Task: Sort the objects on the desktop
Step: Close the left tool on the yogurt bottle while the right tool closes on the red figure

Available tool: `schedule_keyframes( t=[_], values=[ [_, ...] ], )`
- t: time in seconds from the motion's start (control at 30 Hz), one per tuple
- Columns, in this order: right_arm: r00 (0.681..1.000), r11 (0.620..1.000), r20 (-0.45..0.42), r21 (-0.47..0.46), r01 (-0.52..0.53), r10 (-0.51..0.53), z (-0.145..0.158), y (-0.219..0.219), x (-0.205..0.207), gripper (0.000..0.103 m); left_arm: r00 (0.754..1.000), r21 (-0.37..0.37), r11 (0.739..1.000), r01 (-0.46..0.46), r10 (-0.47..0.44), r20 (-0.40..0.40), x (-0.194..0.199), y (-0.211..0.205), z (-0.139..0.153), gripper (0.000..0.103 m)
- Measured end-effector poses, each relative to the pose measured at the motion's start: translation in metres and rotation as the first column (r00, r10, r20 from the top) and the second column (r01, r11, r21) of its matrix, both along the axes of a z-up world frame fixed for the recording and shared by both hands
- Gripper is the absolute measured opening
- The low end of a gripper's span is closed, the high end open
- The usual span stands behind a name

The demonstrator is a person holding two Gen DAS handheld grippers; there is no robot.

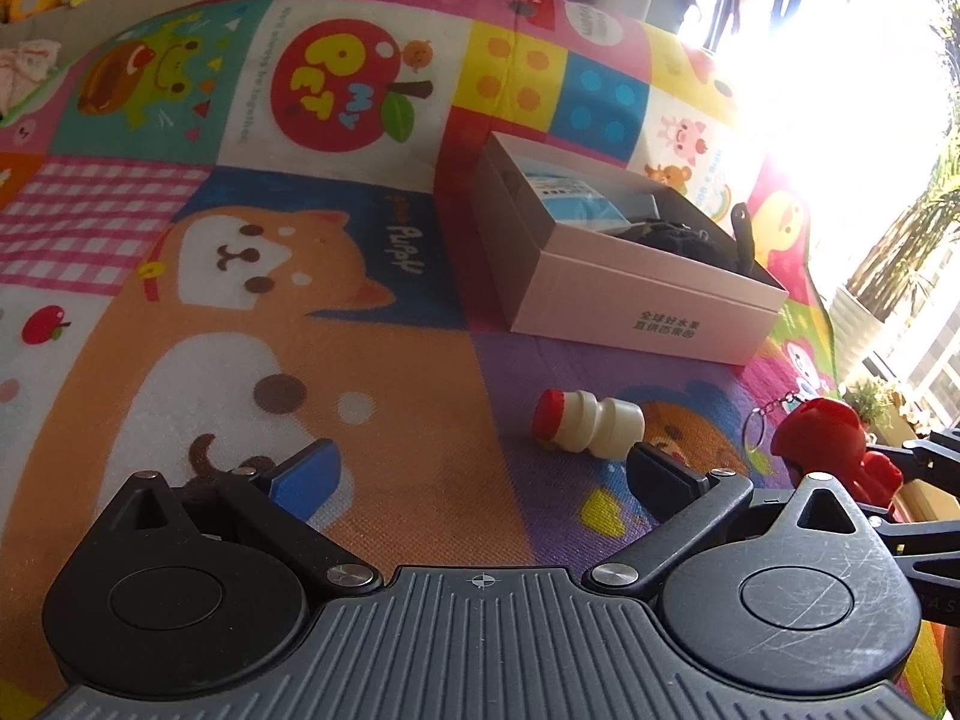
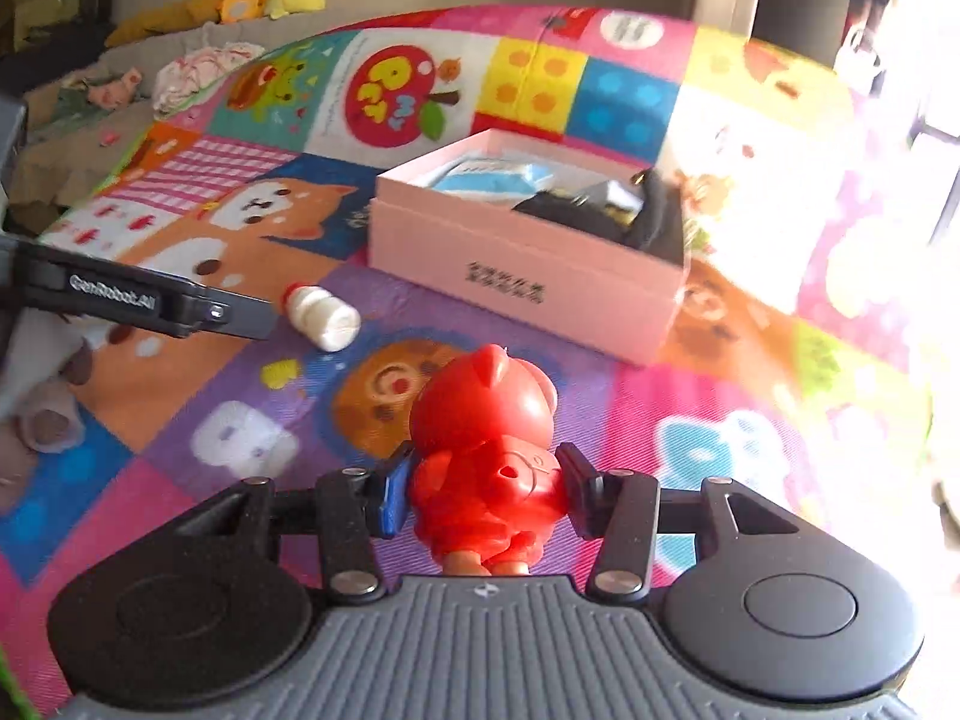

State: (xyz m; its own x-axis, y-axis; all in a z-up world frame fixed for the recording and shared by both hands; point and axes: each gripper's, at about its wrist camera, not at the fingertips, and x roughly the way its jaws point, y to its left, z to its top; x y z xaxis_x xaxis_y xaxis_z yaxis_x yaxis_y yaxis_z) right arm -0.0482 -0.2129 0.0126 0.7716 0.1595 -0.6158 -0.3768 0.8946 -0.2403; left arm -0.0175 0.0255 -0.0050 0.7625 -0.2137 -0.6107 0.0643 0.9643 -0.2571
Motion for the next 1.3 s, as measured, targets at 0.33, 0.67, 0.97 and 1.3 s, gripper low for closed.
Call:
schedule_keyframes(
  t=[0.33, 0.67, 0.97, 1.3],
  values=[
    [0.999, 0.988, -0.037, 0.154, -0.025, 0.031, -0.004, -0.015, -0.009, 0.07, 0.999, 0.034, 0.999, 0.032, -0.032, -0.001, 0.002, -0.017, -0.001, 0.103],
    [0.993, 0.967, -0.116, 0.253, 0.036, -0.007, -0.013, -0.034, -0.013, 0.101, 0.999, 0.074, 0.996, 0.054, -0.054, -0.004, 0.009, -0.027, -0.002, 0.103],
    [0.981, 0.97, -0.191, 0.235, 0.069, -0.023, -0.022, -0.031, -0.004, 0.103, 0.991, 0.169, 0.978, 0.12, -0.127, 0.032, 0.018, -0.057, 0.0, 0.101],
    [0.983, 0.978, -0.18, 0.198, 0.067, -0.031, -0.024, -0.026, -0.006, 0.103, 0.989, 0.204, 0.969, 0.138, -0.146, 0.022, 0.028, -0.067, 0.0, 0.062]
  ],
)
